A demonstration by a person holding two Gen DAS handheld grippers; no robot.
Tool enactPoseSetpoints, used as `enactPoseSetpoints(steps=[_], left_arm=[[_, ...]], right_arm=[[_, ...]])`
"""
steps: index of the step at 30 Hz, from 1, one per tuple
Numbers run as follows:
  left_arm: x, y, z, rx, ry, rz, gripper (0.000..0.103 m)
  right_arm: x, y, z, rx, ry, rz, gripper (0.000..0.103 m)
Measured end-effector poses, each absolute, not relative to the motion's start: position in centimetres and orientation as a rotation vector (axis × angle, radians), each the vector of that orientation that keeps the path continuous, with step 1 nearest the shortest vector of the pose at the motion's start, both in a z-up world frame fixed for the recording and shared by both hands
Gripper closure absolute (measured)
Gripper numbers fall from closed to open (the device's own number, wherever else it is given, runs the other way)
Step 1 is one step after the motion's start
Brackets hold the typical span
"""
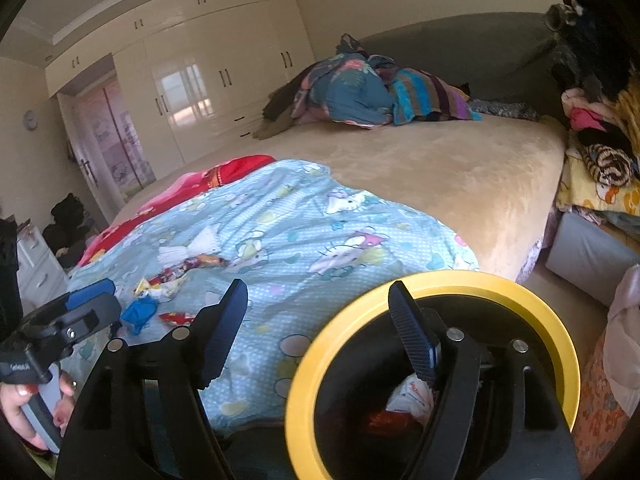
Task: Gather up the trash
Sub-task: 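Withdraw both open tools from the bin back toward the remaining wrappers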
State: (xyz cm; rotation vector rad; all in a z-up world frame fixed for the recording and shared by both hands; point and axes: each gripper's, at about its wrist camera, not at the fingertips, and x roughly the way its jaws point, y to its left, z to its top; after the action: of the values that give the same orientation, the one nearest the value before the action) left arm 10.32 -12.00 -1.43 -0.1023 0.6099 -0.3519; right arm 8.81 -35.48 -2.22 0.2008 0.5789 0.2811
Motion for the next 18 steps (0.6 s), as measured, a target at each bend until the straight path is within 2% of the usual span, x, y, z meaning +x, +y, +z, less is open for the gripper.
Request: enactPoseSetpoints(steps=[18], left_arm=[[9.9, -5.9, 0.0, -0.155, 0.523, -0.198, 0.011]], right_arm=[[8.1, -29.2, -1.2, 0.118, 0.543, 0.406, 0.029]])
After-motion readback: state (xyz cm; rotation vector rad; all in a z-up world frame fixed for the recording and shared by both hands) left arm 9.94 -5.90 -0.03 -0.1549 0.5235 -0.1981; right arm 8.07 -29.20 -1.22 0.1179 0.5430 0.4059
